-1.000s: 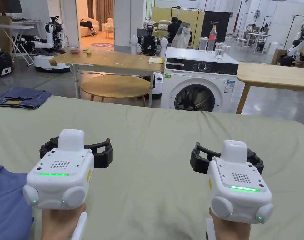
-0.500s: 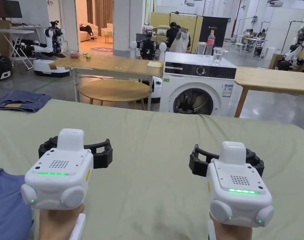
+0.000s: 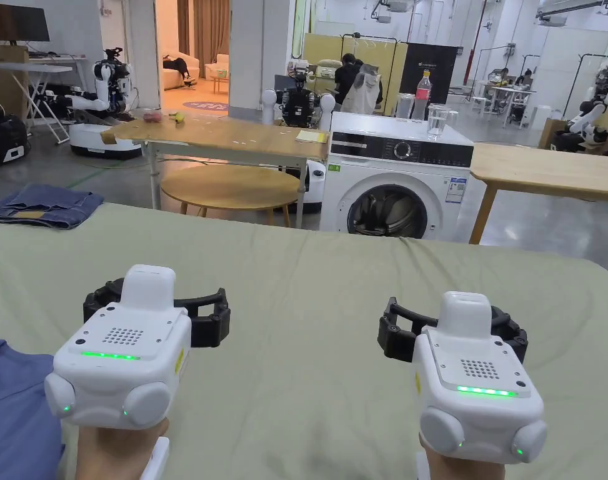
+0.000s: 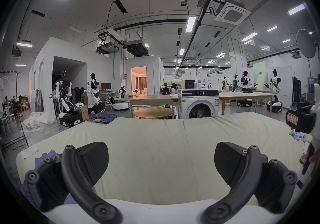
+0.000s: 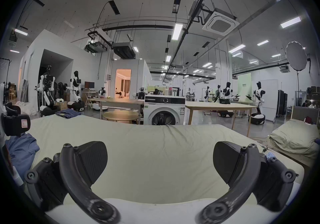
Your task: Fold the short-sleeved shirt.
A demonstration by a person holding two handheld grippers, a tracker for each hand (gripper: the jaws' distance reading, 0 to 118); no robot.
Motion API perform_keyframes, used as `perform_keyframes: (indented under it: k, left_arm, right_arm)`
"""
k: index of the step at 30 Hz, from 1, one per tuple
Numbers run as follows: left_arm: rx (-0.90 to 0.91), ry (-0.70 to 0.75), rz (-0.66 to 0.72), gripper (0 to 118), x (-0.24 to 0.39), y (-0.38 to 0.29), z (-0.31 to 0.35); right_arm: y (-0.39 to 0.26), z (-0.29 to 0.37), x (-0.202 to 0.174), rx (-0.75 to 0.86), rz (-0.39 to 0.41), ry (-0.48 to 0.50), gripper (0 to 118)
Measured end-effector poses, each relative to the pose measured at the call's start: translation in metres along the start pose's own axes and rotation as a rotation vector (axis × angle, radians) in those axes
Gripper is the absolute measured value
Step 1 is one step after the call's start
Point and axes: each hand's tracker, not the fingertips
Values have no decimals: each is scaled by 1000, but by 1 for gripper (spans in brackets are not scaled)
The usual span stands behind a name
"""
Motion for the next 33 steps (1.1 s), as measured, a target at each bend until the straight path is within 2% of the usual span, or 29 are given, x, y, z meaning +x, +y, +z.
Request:
perform_keyframes:
  k: [18,33]
  left_arm:
    - [-8,14,17,118,-5,0,-1]
    - [-3,11,39,118,-2,-1,-3]
  right_arm:
    - [-3,-4,-1,-17,-14,-13,118]
    - [-6,-5,-5,-29,15,-6,118]
